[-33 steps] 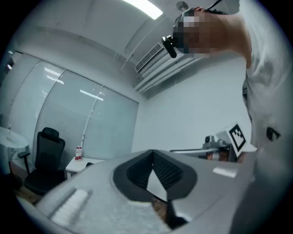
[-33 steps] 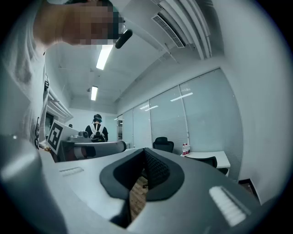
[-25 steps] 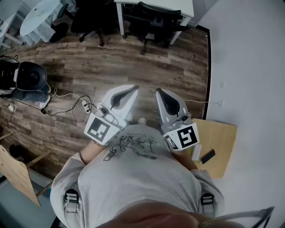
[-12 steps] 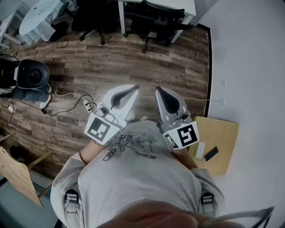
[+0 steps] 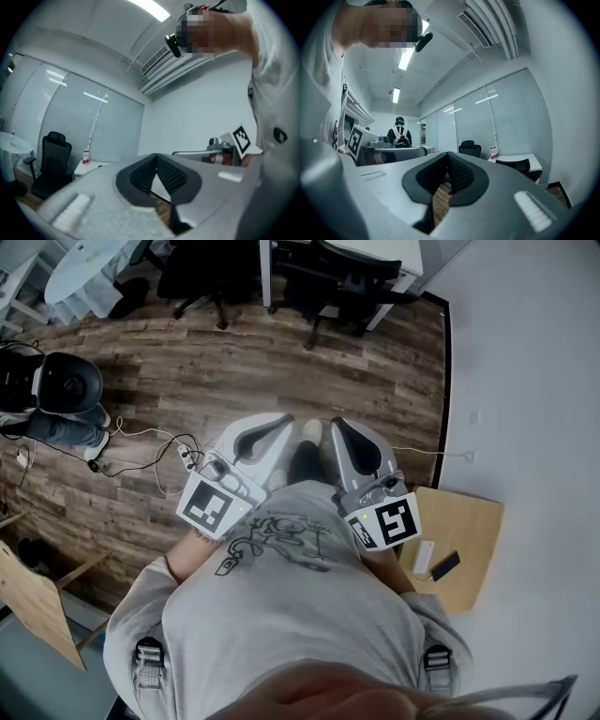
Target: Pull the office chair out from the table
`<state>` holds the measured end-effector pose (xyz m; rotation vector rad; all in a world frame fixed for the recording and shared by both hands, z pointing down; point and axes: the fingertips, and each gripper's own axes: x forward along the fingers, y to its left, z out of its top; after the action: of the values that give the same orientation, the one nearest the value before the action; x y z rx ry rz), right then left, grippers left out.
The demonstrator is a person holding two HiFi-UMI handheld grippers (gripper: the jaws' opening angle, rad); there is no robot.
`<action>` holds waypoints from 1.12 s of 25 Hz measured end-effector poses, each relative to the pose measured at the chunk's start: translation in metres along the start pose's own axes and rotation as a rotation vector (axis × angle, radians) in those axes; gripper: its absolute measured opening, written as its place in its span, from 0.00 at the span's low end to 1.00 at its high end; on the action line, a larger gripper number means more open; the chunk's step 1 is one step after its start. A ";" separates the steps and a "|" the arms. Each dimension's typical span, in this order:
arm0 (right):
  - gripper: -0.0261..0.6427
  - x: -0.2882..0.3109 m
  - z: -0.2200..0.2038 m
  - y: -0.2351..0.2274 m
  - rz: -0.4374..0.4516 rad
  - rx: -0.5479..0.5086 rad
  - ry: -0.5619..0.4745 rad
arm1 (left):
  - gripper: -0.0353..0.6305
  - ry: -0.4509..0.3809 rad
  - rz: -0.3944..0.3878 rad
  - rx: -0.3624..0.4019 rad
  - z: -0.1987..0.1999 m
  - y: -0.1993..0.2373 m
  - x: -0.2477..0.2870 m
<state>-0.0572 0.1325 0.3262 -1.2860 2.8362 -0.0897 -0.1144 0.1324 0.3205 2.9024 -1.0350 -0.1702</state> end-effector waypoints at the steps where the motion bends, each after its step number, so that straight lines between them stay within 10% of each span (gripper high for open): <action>1: 0.05 0.002 0.000 -0.001 0.002 -0.003 0.000 | 0.06 -0.001 0.000 0.002 0.001 0.001 0.001; 28: 0.05 0.083 -0.001 -0.171 0.002 -0.057 0.019 | 0.06 0.036 0.022 0.056 -0.019 0.094 0.163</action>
<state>0.0164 -0.0419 0.3380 -1.3002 2.8761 -0.0208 -0.0455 -0.0439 0.3343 2.9307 -1.0828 -0.0889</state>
